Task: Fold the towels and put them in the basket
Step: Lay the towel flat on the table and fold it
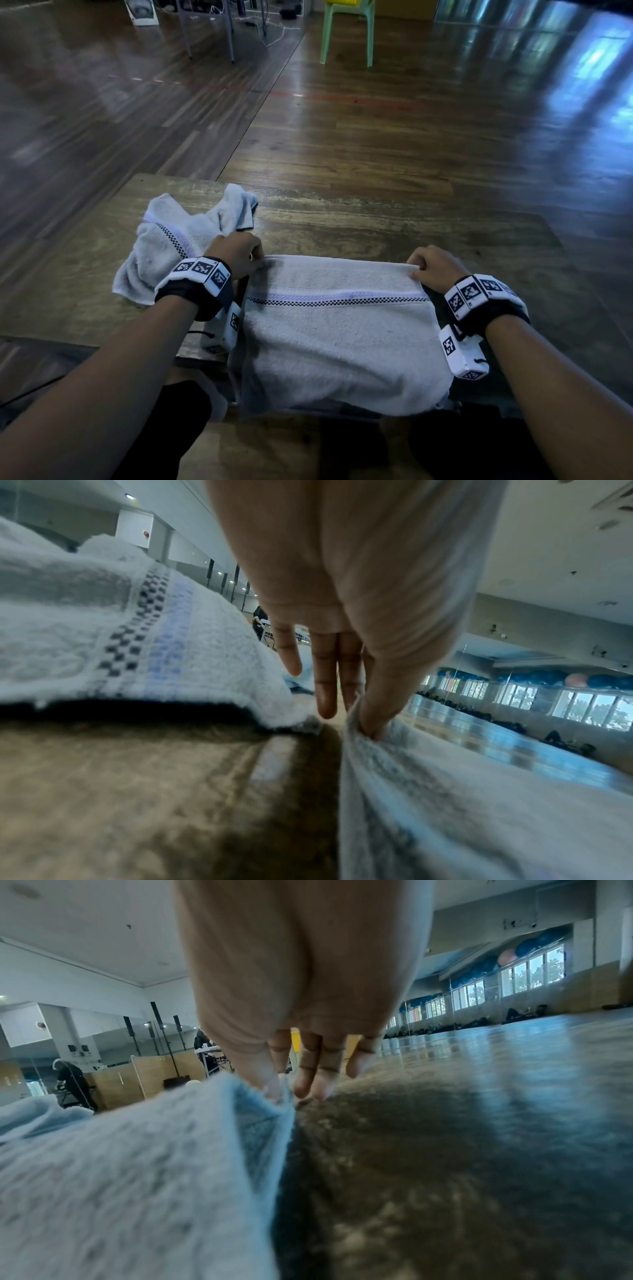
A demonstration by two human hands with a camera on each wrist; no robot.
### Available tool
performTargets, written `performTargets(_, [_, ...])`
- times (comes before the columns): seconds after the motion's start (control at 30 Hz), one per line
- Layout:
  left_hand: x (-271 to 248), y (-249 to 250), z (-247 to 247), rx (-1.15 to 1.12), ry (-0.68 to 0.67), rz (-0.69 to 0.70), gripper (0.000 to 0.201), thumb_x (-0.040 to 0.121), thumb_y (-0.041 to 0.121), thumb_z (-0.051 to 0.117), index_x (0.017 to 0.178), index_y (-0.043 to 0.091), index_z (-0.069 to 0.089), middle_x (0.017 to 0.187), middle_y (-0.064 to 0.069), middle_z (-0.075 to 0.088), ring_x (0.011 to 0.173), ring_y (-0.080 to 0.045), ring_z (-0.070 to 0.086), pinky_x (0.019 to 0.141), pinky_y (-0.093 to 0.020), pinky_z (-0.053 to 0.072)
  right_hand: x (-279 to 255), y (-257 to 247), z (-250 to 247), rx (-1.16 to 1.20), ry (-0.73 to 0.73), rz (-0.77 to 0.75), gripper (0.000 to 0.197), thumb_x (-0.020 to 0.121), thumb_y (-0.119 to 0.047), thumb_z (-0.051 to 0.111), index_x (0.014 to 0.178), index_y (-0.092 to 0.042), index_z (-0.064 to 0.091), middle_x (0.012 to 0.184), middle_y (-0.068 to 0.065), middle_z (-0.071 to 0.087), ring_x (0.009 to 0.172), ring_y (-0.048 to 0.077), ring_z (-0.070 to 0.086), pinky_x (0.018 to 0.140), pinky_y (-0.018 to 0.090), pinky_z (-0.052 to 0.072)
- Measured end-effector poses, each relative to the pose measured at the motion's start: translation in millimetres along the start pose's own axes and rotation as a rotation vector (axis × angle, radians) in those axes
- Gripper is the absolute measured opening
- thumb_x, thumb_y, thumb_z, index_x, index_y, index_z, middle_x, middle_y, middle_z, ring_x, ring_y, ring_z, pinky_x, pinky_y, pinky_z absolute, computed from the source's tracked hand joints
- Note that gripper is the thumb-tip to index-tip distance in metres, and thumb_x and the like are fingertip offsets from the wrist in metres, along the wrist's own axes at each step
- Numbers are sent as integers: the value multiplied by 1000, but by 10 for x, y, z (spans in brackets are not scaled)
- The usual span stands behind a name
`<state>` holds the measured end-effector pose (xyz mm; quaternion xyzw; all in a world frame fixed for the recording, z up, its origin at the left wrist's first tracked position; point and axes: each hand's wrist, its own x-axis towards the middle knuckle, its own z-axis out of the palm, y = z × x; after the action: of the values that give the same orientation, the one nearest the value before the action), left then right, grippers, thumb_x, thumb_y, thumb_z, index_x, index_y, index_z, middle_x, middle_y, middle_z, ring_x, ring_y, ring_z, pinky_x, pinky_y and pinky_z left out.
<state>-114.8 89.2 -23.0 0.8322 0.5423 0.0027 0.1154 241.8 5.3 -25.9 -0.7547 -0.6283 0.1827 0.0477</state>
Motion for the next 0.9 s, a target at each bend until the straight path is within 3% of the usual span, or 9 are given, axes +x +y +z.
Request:
performTargets(0.1, [2,-45,-28,-89,5,26,6,84,20,64,79,20,59,90,0,66,85,-19,59,76,-33,50,-8,-13,-20,8,17,-48,19,83,-14,62,74,-28,51,81,-10,52,83,16,55,87,42,46])
performTargets(0.23, [-30,-69,-93,-174,26,73,7,82,13,66,79,16,60,78,2,61,79,-19,59,70,-27,45,-20,5,-69,81,16,-91,23,81,-9,62,77,-28,50,86,-4,61,81,20,60,79,43,52])
performTargets(0.37, [-139,-83,-131,-227,57,111,12,82,10,64,84,16,55,82,-2,60,79,-20,56,71,-28,45,-66,-4,-134,112,11,-141,16,82,-8,65,79,-23,58,91,3,66,83,20,61,77,34,50])
performTargets(0.47, [-228,-109,-141,-234,51,102,17,83,9,64,98,12,57,88,-3,60,83,-20,56,75,-29,45,-125,-20,-164,97,-24,-172,6,85,-13,65,89,-17,67,97,3,68,85,14,60,76,25,45])
performTargets(0.53, [-268,-135,-143,-175,33,108,19,85,12,63,104,9,62,92,-4,60,85,-18,56,76,-25,42,-170,-37,-165,87,-42,-182,11,86,-14,64,95,-12,70,100,1,68,86,10,58,77,22,42])
performTargets(0.67, [-336,-172,-151,-101,5,114,15,86,18,61,98,10,66,93,-6,61,86,-21,56,78,-29,44,-262,-86,-196,96,-27,-193,14,85,-14,65,97,-10,71,98,1,68,85,10,57,78,22,42])
performTargets(0.77, [-369,-198,-170,-142,10,100,13,87,16,61,97,10,63,97,-4,63,92,-20,58,84,-33,47,-316,-91,-231,132,9,-202,10,82,-12,68,91,-11,72,92,0,67,84,13,60,71,17,44])
performTargets(0.9, [-390,-194,-237,-211,58,146,10,86,10,62,96,8,63,91,-5,66,87,-20,60,77,-27,46,-345,-63,-267,197,83,-211,20,82,-8,68,101,-13,67,96,3,66,84,12,59,66,11,43])
